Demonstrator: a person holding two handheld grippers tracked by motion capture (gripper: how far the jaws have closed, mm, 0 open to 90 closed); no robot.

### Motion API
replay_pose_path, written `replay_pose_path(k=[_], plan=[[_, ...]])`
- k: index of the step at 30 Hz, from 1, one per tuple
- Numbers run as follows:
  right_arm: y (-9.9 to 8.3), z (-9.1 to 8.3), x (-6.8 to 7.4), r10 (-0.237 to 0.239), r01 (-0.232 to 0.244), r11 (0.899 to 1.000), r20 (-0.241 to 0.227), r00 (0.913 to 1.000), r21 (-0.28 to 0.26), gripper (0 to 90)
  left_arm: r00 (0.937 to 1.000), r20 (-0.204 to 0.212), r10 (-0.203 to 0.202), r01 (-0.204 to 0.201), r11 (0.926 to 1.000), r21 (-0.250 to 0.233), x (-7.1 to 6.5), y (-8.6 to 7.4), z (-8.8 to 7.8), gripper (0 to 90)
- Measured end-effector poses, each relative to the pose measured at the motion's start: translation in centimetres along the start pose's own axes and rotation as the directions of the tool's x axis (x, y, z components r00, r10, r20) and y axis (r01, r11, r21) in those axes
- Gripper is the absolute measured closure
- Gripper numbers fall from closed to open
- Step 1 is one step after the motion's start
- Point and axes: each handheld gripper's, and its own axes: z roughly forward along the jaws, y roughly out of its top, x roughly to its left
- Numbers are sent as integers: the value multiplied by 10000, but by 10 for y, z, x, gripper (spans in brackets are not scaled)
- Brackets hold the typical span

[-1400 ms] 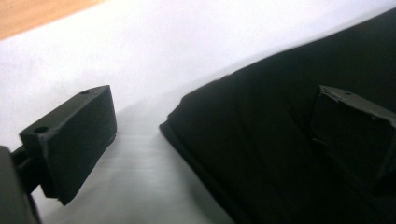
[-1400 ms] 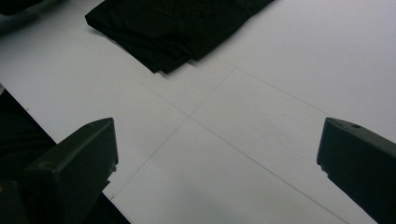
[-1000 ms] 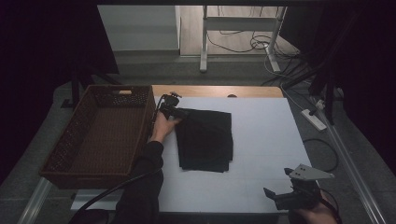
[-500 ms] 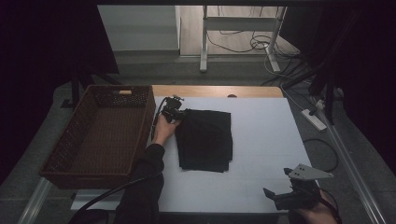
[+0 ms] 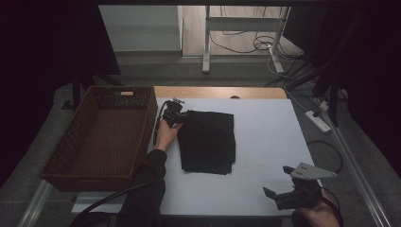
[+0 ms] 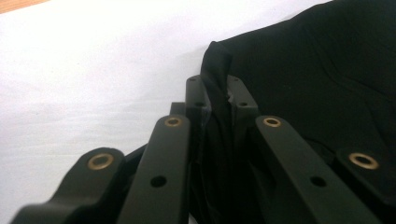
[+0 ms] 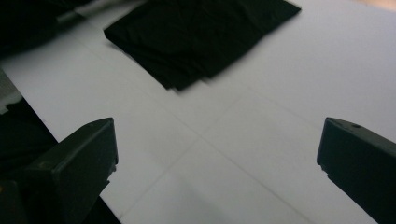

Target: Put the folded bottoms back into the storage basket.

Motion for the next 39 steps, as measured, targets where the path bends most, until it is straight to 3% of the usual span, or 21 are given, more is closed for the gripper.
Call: replay_pose_path(k=[4, 9, 12, 26, 39], plan=[[4, 4, -2, -41, 36, 9998, -249, 9997, -197, 0, 9997, 174, -179, 180, 9998, -53, 2, -1, 0, 814], [10, 14, -3, -47, 32, 9997, -623, 9980, -238, 0, 10000, -69, 30, -30, 9999, -100, -1, -2, 0, 813], [15, 23, 0, 26, -35, 10000, -1042, 9945, -91, 0, 10000, -7, -65, 64, 9999, -127, 0, -2, 0, 812], [26, 49, 3, -178, 213, 9991, -945, 9954, 354, 0, 9998, -166, 57, -60, 9998, -212, -2, -4, 0, 811], [37, 75, 7, -418, 510, 9967, -1409, 9891, 628, 0, 9996, -271, 117, -123, 9996, -252, -4, -4, 0, 810]])
